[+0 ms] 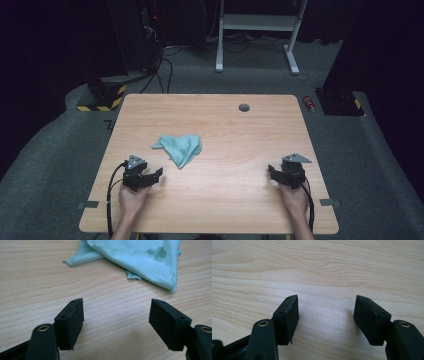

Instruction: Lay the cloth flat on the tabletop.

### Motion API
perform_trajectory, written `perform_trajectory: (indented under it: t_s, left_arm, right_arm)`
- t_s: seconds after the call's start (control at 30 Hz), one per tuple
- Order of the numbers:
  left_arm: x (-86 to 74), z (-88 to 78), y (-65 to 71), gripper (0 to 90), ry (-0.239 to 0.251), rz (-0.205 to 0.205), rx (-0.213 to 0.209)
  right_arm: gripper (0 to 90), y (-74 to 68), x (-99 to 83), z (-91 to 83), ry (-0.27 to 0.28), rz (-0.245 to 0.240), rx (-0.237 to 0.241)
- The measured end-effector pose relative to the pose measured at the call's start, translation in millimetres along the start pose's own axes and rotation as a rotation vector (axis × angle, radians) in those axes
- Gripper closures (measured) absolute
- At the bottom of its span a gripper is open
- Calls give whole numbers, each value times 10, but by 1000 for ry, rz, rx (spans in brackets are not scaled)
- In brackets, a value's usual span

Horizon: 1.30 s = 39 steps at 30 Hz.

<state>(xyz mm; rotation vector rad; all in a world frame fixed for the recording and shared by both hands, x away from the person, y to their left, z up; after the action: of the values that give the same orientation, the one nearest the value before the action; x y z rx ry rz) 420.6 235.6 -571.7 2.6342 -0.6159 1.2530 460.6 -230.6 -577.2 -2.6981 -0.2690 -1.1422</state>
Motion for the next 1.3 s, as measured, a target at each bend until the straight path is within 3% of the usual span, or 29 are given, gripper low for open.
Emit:
perform_trajectory:
  t_s: [0.33, 0.37, 0.57, 0.9, 1.03, 1.2, 1.3]
  left_arm:
    - [244, 16, 143, 279, 17, 33, -43]
    - [303, 50, 207, 278, 16, 55, -52]
    - [452, 170, 321, 283, 15, 92, -62]
    - [625, 391, 497, 294, 8, 105, -104]
    - [719, 532, 560, 290, -13, 115, -93]
    - [773, 619, 535, 289, -32, 124, -69]
    - [799, 665, 509, 296, -24, 104, -64]
  right_arm:
    - [367, -1, 0, 0, 0, 0, 0]
    - [368, -1, 0, 0, 0, 0, 0]
    - [367, -1, 0, 0, 0, 0, 0]
    - [367, -1, -2, -2, -1, 1, 0]
    - [367, -1, -2, -2, -1, -3, 1]
    - [367, -2, -3, -2, -1, -1, 1]
    - [367, -3, -4, -3, -1, 0, 0]
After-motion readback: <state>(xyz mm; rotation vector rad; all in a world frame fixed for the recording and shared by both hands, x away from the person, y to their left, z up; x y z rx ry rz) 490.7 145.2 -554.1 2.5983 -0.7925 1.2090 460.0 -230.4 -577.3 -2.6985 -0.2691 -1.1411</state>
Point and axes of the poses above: each handheld gripper's, and its own axes: z roughly forward along the jaws, x roughly out of its top, y roughly to its right, the point moved 8 cm from there along z, roughly forward along the jaws, and after that the axes turned 10 degrees about z, right-handed, at the moved point
